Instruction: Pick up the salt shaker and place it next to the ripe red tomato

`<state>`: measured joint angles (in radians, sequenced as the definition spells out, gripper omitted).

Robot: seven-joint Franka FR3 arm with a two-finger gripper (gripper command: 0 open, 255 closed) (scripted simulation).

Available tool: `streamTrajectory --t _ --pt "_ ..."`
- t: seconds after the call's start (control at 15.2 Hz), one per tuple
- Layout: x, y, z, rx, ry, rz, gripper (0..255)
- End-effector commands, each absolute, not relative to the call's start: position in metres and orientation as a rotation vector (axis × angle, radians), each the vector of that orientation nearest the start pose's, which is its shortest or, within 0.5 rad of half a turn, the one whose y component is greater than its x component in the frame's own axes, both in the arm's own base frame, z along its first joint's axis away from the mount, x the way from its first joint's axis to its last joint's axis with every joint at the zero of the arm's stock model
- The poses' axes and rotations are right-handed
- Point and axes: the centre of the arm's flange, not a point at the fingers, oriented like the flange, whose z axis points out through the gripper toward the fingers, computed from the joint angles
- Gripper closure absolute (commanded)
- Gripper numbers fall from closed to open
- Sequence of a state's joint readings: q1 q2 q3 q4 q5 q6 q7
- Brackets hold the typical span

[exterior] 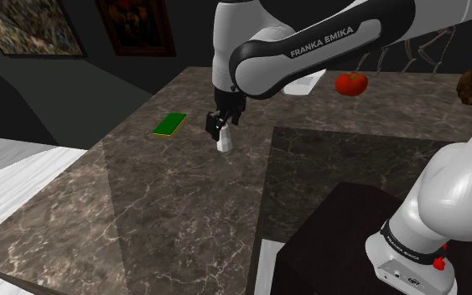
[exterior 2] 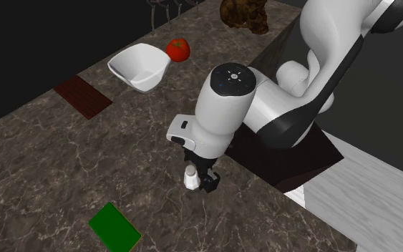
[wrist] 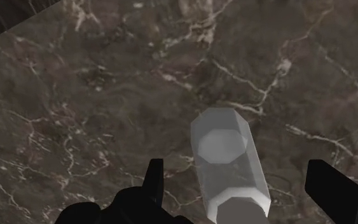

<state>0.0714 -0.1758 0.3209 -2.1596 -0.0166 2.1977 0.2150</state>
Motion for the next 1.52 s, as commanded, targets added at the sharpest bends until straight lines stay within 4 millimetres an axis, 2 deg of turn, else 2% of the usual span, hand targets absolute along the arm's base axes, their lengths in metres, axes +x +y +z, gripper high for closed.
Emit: streamTrajectory --t 0.0,0.07,0.13,0.73,1.45 --pt "0.479 0.204 0.489 -3.115 -0.292 -0.34 0" --pt "0.479 0.204 0.489 -3.115 -0.292 -0.34 0" --pt "0.479 0.204 0.489 -3.115 -0.292 -0.34 255" --pt "0.479 0.204 0.489 -3.115 -0.292 -0.34 255" --pt "0.479 0.204 0.547 -3.115 -0.292 -0.34 255"
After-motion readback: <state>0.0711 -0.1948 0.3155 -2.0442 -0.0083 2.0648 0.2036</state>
